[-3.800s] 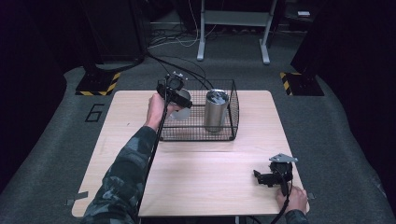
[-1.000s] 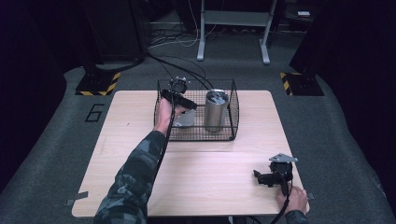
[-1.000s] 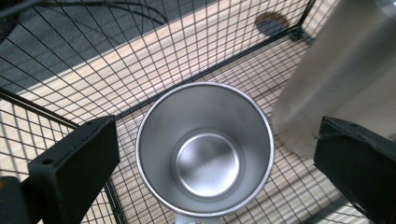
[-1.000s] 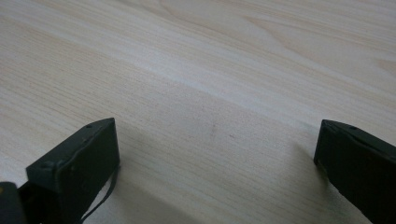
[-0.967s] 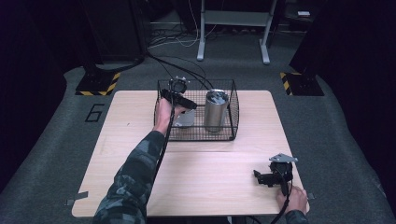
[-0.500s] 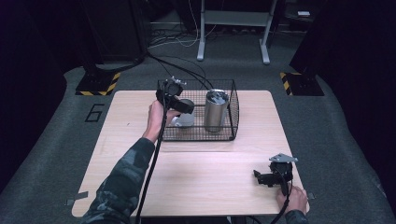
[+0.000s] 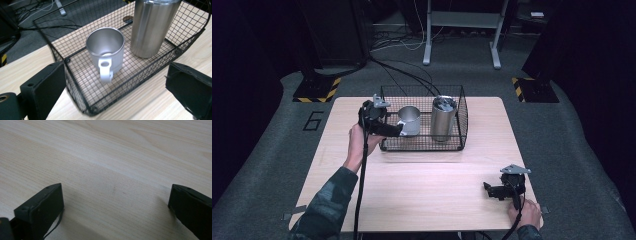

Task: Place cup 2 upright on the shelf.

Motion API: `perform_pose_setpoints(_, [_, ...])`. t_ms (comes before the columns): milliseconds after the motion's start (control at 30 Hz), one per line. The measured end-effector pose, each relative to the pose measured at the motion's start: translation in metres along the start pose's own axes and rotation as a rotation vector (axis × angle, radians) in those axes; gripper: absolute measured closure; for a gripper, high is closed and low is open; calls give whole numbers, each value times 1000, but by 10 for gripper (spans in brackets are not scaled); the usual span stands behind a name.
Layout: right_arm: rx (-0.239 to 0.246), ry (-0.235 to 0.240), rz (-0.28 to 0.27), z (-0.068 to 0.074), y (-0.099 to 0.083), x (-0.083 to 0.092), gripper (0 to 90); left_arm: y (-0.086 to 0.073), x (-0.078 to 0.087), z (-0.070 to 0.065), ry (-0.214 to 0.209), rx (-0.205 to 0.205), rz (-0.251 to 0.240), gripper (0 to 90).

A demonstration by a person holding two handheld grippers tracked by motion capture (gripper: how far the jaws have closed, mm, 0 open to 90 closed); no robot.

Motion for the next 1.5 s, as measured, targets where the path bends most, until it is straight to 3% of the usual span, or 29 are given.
perform_pose_setpoints(167, [0,0,1,0,0,0,0,-25,17,10,32,4,-19,34])
perform_pose_setpoints(267, [0,-1,0,0,0,0,0,-40,27,21,84,7,-31,33])
perform_pose_setpoints(467, [0,-1,0,0,0,0,0,-80,38,41,135,53,-26,30])
perform_pose_setpoints(700, [-1,-1,0,0,0,0,0,-140,31,57,182,142,21,4])
perform_pose_setpoints(900, [0,-1,0,0,0,0,0,-190,25,72,186,227,50,2])
perform_pose_setpoints(1067, [0,-1,0,0,0,0,0,-225,19,86,211,248,111,2])
perform_pose_setpoints(1300, [-1,-1,0,0,0,0,0,-253,10,101,237,262,167,2])
perform_pose_setpoints(1367, [-1,-1,1,0,0,0,0,-258,8,103,224,259,172,2])
perform_pose_setpoints(1500, [-1,0,0,0,0,0,0,-261,8,105,203,289,127,2])
Point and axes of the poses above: each handheld gripper's, and its own axes: x roughly backward along the jaws, y roughly out of its top, z roughly to its left, the point moved 10 cm from there along -x, roughly forward along the jaws, and after that the axes turned 6 degrees about x, right-handed, at the moved point
